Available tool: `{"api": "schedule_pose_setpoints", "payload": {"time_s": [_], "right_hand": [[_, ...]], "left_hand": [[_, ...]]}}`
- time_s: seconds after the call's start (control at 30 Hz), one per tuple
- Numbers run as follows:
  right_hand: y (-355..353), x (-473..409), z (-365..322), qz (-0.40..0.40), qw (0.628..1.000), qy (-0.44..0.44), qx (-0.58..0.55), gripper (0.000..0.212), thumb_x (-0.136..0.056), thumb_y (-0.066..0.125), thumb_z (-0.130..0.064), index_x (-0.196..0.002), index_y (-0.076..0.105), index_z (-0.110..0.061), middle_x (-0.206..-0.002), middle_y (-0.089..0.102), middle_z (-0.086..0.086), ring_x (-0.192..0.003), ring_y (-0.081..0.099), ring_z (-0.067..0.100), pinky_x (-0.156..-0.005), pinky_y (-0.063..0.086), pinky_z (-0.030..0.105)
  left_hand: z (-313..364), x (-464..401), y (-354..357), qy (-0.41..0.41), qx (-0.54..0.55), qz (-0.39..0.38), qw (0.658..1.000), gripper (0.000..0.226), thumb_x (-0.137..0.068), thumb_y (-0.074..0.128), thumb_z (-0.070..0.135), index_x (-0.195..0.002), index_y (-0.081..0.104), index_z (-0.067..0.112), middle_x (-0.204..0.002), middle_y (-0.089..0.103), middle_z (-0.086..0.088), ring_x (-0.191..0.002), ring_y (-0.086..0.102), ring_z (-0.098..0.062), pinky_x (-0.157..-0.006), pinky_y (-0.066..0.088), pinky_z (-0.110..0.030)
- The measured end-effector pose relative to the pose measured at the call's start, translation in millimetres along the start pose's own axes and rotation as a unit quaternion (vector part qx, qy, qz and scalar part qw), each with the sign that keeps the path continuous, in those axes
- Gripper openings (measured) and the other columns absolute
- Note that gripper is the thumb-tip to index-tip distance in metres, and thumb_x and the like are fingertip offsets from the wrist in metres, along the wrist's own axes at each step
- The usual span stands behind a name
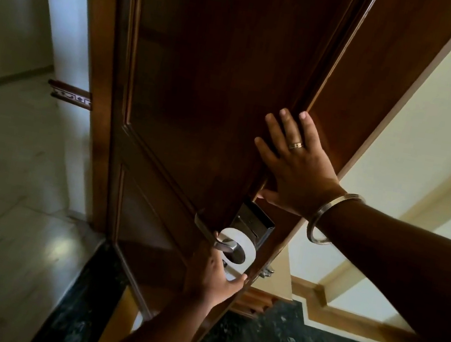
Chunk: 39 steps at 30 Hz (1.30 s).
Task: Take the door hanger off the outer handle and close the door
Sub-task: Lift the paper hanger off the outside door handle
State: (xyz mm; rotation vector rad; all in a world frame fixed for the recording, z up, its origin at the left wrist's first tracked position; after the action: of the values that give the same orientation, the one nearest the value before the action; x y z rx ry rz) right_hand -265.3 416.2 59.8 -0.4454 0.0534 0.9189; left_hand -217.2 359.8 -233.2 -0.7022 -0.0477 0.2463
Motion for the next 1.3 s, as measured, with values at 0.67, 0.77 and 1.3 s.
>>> {"api": "schedule_pose_setpoints", "payload": {"time_s": [0.67,0.77,1.3], "right_hand": [[25,-3,-2,-0.047,0.998,0.024,-0.035,0.102,-0.071,0.011,-0.088,-0.152,0.009,-0.027,-0.161,-0.006,0.016,-0.142,-0.016,0.049,-0.110,-0.014,0.067],[29,0,-2,-0.051,0.998,0.019,-0.041,0.102,-0.071,0.011,-0.088,-0.152,0.006,-0.026,-0.161,-0.008,0.016,-0.143,-0.015,0.048,-0.110,-0.014,0.066],[21,4,-6,-0.108,0.985,0.023,-0.131,0.094,-0.073,0.013,-0.086,-0.150,0.017,-0.031,-0.162,0.000,0.015,-0.143,-0.015,0.047,-0.110,-0.010,0.068]], "left_hand": [[-32,-64,-111,0.129,-0.140,-0.111,0.975,0.104,-0.067,0.069,0.062,-0.151,0.020,0.024,-0.144,0.046,-0.003,-0.127,0.048,-0.021,-0.098,0.043,-0.030],[-27,-82,-120,0.134,-0.163,-0.168,0.963,0.105,-0.069,0.070,0.061,-0.153,0.018,0.026,-0.149,0.040,-0.001,-0.130,0.044,-0.019,-0.093,0.035,-0.024],[19,-75,-176,0.143,-0.051,0.035,0.988,0.104,-0.071,0.080,0.053,-0.151,0.022,0.021,-0.143,0.034,-0.003,-0.120,0.043,-0.012,-0.087,0.044,-0.022]]}}
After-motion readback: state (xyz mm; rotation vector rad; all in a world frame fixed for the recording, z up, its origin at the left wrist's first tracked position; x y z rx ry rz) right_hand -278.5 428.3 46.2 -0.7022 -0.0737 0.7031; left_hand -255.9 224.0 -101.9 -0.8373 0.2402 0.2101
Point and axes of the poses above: each hand's wrist, its own x-axis away from the middle knuckle, its own y-axis out of the palm, z = x × y, the point moved 5 cm from there along -x, towards the middle knuckle
